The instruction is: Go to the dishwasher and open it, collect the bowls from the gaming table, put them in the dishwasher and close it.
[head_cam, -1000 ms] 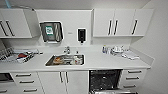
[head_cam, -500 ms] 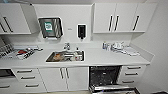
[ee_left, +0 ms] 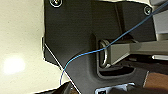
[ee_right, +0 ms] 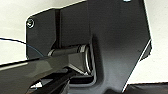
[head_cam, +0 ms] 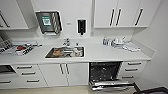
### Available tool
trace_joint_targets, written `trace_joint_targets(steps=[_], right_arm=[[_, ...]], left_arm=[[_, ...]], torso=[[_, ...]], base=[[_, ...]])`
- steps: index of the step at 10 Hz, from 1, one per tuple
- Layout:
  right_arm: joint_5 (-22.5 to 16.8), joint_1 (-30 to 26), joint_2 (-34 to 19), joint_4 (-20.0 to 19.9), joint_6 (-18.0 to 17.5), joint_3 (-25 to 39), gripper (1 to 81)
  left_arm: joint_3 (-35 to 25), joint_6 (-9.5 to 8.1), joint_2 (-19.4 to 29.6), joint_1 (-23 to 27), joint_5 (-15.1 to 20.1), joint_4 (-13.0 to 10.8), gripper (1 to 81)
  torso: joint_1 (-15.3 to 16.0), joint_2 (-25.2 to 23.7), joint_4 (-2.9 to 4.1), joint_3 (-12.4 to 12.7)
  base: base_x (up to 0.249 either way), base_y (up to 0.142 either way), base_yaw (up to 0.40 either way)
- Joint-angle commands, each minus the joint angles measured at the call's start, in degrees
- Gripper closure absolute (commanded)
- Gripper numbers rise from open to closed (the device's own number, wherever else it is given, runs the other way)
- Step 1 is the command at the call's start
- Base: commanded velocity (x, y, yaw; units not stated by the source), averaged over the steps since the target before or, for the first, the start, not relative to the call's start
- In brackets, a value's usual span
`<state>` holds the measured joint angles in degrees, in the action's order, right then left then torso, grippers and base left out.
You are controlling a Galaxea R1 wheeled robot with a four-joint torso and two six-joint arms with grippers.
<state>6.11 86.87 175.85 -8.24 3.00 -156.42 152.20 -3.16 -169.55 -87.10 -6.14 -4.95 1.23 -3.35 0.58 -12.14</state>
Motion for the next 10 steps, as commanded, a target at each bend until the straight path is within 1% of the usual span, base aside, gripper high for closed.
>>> trace_joint_targets(steps=[1,2,6,7,8,10], right_arm=[[-3.21,-1.39,0.14,0.68,0.17,0.42,1.0],[-3.21,-1.30,0.14,0.68,0.17,0.42,1.0],[-3.21,-1.30,0.14,0.68,0.17,0.42,1.0],[-3.21,-1.30,0.14,0.68,0.17,0.42,1.0],[-3.21,-1.30,0.14,0.59,0.17,0.42,1.0],[-3.38,-1.83,0.32,0.68,0.08,0.42,1.0]], left_arm=[[0.03,-0.01,0.17,1.36,3.07,-0.15,1.0],[0.03,-0.01,0.17,1.36,3.07,-0.15,1.0],[0.03,-0.01,0.08,1.36,3.07,-0.15,1.0],[0.03,-0.01,-0.01,1.36,3.15,-0.15,1.0],[0.03,-0.09,-0.09,1.36,3.16,-0.15,1.0],[0.03,0.17,-0.18,1.36,3.33,-0.15,1.0]], torso=[[0.02,-0.09,0.00,0.00],[-0.15,0.26,0.00,2.18],[-0.19,-0.02,0.00,7.99],[-0.22,-0.02,0.00,5.33],[-0.24,-0.02,0.00,6.60],[-0.29,-0.07,0.00,7.39]], base=[[0.000,0.000,0.000],[0.000,0.000,0.000],[0.000,0.000,0.000],[0.000,0.000,0.000],[0.000,0.000,0.000],[0.000,0.000,0.000]])
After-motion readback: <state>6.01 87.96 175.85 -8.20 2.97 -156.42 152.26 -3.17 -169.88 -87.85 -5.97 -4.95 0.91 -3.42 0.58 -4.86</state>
